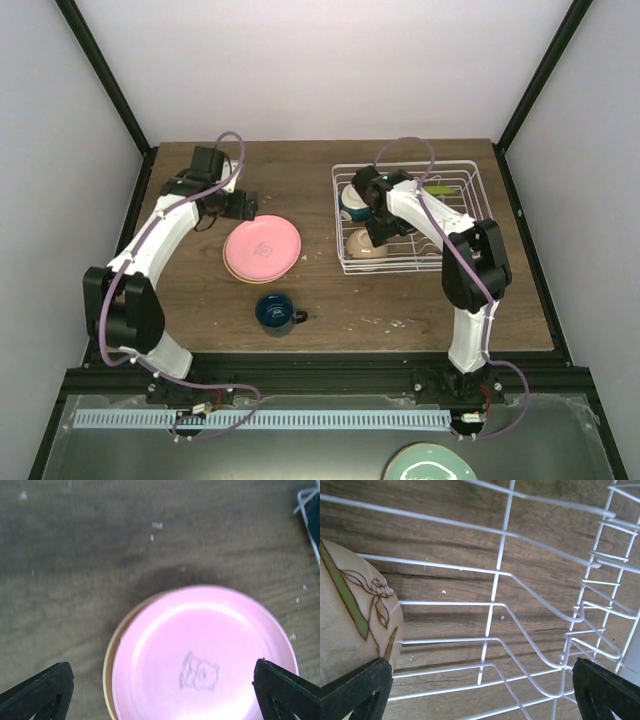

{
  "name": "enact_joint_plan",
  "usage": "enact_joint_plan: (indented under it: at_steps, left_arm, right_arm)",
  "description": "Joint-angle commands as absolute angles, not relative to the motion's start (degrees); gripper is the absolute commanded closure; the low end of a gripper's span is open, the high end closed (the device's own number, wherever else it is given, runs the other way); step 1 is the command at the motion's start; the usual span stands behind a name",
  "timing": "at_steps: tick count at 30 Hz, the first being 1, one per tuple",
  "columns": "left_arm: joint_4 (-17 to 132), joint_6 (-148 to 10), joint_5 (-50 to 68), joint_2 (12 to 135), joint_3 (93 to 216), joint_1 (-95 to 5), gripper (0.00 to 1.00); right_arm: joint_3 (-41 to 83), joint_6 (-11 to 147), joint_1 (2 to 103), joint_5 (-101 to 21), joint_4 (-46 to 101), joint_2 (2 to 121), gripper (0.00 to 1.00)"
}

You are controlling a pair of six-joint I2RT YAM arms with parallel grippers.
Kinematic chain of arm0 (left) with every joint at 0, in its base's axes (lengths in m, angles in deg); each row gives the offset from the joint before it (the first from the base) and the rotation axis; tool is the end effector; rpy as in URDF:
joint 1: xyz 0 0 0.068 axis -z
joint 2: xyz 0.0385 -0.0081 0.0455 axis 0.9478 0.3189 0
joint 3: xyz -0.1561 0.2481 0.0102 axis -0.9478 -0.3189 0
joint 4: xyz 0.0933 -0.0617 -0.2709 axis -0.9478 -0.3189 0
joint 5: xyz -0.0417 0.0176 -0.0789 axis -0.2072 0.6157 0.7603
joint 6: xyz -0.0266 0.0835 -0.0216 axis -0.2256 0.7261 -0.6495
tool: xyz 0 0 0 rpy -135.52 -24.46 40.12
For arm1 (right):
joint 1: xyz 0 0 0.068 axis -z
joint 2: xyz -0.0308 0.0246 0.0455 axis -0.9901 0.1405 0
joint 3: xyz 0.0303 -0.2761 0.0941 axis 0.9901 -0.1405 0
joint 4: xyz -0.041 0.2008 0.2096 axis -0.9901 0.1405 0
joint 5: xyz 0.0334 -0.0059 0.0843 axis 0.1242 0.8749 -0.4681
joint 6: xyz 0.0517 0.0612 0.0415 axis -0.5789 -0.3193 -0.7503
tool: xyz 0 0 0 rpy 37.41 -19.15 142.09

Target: Load the mixed dishes into the dish rack

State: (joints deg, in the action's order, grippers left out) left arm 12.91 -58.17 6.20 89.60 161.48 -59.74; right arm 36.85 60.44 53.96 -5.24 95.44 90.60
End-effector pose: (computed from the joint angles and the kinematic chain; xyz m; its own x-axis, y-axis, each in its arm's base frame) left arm 0.3925 -0.0886 0.2721 -0.8006 0.1601 -0.5775 0.2484 0.9656 -0.0767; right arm 0.3768 0.1592 0.2040 -0.9536 -0.2548 -0.1603 -0.1674 0.8914 -0.4213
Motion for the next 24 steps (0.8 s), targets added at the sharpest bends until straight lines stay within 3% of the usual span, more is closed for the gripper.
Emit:
enact_joint_plan:
  at_steps: [1,9,15,24]
  left_arm:
    - [8.05,-61.10,5.28,83.16,157.28,-58.56,0.00]
    - [-0.72,-66.15,4.54,79.19,151.78,-51.69,0.00]
    - [-7.75,-68.16,7.11,74.98,149.95,-49.87,0.00]
    - [-13.07,-73.16,14.45,66.57,140.75,-45.72,0.00]
  right_arm:
    - [33.93,60.46,53.80,-4.91,92.11,89.11,0.00]
    - [30.96,62.00,53.86,-9.76,85.71,87.85,0.00]
    - [32.31,63.04,54.24,-4.94,87.07,88.16,0.00]
    - [43.63,63.64,56.23,-10.62,86.72,87.51,0.02]
